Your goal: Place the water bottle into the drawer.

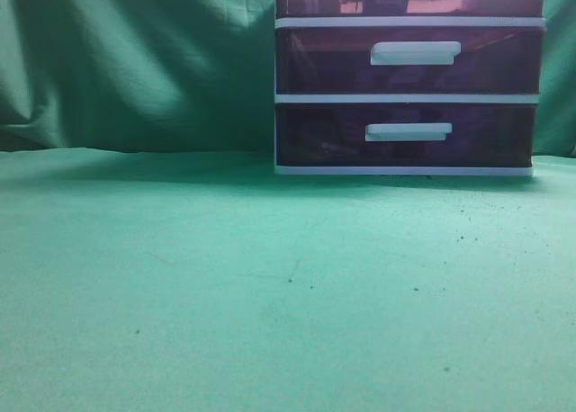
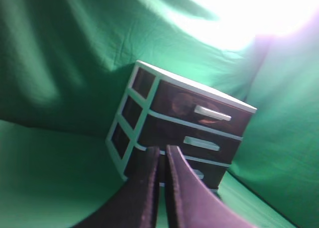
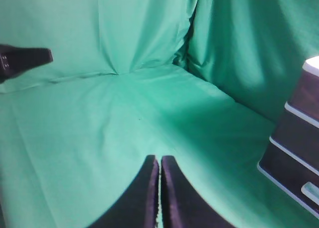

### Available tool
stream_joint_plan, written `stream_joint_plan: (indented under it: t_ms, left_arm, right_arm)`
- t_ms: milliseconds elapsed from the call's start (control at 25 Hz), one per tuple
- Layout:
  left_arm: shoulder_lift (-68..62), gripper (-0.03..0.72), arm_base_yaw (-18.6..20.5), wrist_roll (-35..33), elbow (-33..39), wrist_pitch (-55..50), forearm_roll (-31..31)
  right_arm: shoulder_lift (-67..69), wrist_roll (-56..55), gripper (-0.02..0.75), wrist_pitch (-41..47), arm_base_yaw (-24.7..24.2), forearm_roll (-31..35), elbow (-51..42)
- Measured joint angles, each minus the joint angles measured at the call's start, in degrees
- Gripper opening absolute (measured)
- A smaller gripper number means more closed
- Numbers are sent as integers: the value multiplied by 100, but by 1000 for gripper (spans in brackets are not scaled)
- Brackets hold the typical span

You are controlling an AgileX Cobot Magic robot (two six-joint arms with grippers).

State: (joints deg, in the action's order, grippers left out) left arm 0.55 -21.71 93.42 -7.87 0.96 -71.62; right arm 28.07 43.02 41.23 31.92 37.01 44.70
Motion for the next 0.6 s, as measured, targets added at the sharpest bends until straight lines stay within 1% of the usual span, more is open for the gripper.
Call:
stream_joint_plan:
  t_ms: [160,240,320,440,520,600]
  left_arm:
    - [0,0,0,0,59,-232,38]
    - [9,0,0,0,140,-356,-111]
    - [9,0,0,0,266,-450,-229]
    - [9,0,0,0,431,-485,-263]
    - [9,0,0,0,467,-485,-284]
    - [9,0,0,0,467,-487,-367]
  right_arm:
    - [0,11,0,0,0,80,-13]
    - [0,125,0,-11,0,119,-84]
    - [0,220,0,-26,0,132,-277]
    - [0,311,0,-168,0,210,-821]
    - [0,485,0,-448,0,456,-1205]
    - [0,634,0,-866,0,883,-1567]
